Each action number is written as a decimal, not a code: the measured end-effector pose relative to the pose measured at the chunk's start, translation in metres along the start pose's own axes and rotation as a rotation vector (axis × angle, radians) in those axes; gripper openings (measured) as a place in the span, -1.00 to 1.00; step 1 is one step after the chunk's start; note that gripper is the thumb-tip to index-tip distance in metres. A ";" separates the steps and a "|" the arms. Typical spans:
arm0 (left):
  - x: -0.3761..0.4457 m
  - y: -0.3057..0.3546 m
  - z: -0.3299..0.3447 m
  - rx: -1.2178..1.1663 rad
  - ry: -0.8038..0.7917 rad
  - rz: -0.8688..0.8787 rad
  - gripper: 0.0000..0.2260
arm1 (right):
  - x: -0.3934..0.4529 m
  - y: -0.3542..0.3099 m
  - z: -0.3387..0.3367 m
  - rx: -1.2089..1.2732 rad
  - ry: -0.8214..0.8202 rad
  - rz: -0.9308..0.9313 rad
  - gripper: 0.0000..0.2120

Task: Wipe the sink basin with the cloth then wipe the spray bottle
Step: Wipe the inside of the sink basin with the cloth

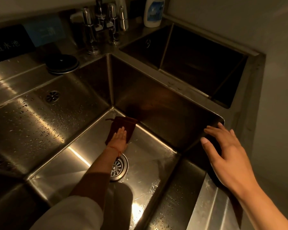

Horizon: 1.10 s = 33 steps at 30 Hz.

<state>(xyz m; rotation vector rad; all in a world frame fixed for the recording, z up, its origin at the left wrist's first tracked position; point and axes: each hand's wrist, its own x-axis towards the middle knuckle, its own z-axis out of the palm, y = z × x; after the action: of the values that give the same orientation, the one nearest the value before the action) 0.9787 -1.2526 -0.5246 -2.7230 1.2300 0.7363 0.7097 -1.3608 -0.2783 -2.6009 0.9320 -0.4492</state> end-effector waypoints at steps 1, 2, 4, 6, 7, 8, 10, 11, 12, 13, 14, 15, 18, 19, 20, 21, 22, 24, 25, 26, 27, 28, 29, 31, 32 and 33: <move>-0.001 0.004 0.002 -0.026 0.013 -0.030 -0.41 | 0.000 0.000 0.000 0.000 0.001 0.001 -0.47; -0.001 0.008 0.004 -0.054 0.026 -0.065 -0.43 | 0.000 0.000 0.000 0.000 0.001 0.002 -0.48; -0.002 0.016 0.006 -0.095 0.053 -0.137 -0.47 | 0.000 -0.001 0.000 0.003 -0.001 0.002 -0.48; -0.002 0.021 0.007 -0.116 0.072 -0.196 -0.47 | 0.000 -0.001 0.000 0.008 -0.003 0.004 -0.48; -0.002 0.024 0.007 -0.126 0.074 -0.218 -0.47 | 0.000 -0.001 -0.001 0.008 -0.003 0.006 -0.48; -0.002 0.025 0.007 -0.132 0.072 -0.231 -0.46 | 0.000 -0.001 -0.001 0.006 -0.002 0.007 -0.47; -0.001 0.025 0.006 -0.122 0.063 -0.220 -0.43 | 0.000 -0.001 -0.002 0.002 -0.001 0.009 -0.47; -0.001 0.022 0.005 -0.123 0.059 -0.198 -0.42 | 0.000 -0.001 -0.002 0.002 -0.001 0.011 -0.47; -0.001 0.016 0.005 -0.128 0.059 -0.169 -0.41 | 0.000 -0.002 -0.002 0.002 -0.002 0.012 -0.47; -0.001 0.008 0.003 -0.127 0.070 -0.133 -0.40 | 0.000 -0.002 -0.001 0.002 -0.002 0.014 -0.47; -0.001 -0.001 0.002 -0.116 0.092 -0.092 -0.40 | 0.000 -0.003 -0.001 0.000 -0.004 0.014 -0.47; -0.002 -0.010 0.002 -0.100 0.117 -0.051 -0.40 | 0.000 -0.004 -0.001 -0.003 -0.007 0.014 -0.47; -0.001 -0.031 0.003 -0.039 0.133 0.057 -0.37 | -0.001 -0.006 -0.002 -0.004 -0.011 0.021 -0.48; 0.000 -0.033 0.004 -0.009 0.114 0.083 -0.36 | -0.001 -0.006 -0.002 -0.003 -0.007 0.025 -0.48; 0.000 -0.033 0.005 0.011 0.093 0.094 -0.34 | -0.001 -0.006 -0.003 -0.002 -0.002 0.027 -0.49; 0.002 -0.032 0.007 0.019 0.079 0.092 -0.34 | -0.001 -0.006 -0.003 0.001 0.003 0.027 -0.49; 0.003 -0.030 0.007 0.015 0.072 0.080 -0.33 | 0.000 -0.007 -0.003 0.004 0.006 0.028 -0.50; 0.008 -0.027 0.007 -0.004 0.072 0.049 -0.34 | 0.000 -0.008 -0.003 0.010 0.006 0.026 -0.51; 0.010 -0.026 0.005 -0.012 0.071 0.036 -0.34 | 0.001 -0.008 -0.003 0.011 0.004 0.027 -0.51; 0.013 -0.026 0.003 -0.017 0.069 0.025 -0.34 | 0.000 -0.009 -0.003 0.013 0.004 0.029 -0.50; 0.016 -0.025 0.001 -0.025 0.066 0.017 -0.34 | 0.001 -0.009 -0.003 0.016 0.004 0.031 -0.50; 0.018 -0.025 0.000 -0.033 0.063 0.011 -0.34 | 0.001 -0.009 -0.003 0.018 0.006 0.033 -0.49; 0.020 -0.025 -0.002 -0.040 0.060 0.008 -0.34 | 0.000 -0.010 -0.003 0.019 0.006 0.034 -0.49; 0.022 -0.024 -0.002 -0.046 0.057 0.006 -0.34 | 0.000 -0.010 -0.003 0.013 0.002 0.035 -0.48; 0.023 -0.025 -0.002 -0.043 0.056 0.004 -0.34 | 0.000 -0.010 -0.004 0.009 0.001 0.036 -0.48; 0.023 -0.025 -0.002 -0.042 0.055 -0.002 -0.34 | 0.000 -0.010 -0.004 0.006 -0.001 0.037 -0.47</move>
<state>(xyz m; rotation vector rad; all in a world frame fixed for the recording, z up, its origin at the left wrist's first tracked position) 1.0109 -1.2522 -0.5364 -2.7957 1.2369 0.6994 0.7141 -1.3542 -0.2708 -2.5734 0.9758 -0.4402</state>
